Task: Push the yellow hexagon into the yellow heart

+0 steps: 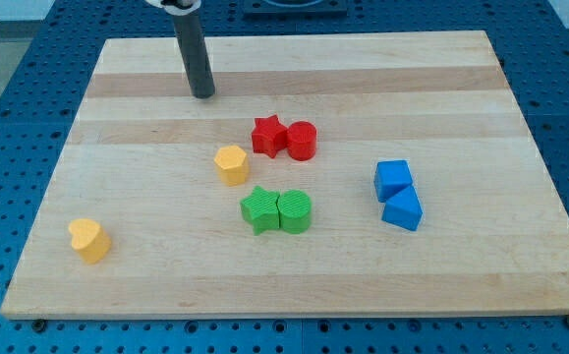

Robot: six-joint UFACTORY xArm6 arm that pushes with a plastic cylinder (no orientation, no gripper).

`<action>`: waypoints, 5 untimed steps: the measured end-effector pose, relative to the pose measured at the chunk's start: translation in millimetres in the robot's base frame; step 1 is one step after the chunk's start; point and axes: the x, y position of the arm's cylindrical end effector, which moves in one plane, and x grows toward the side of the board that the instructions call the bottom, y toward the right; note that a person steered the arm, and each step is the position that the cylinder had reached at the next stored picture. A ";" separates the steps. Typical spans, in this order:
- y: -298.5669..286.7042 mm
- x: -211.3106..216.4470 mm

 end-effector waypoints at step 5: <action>55.9 88.2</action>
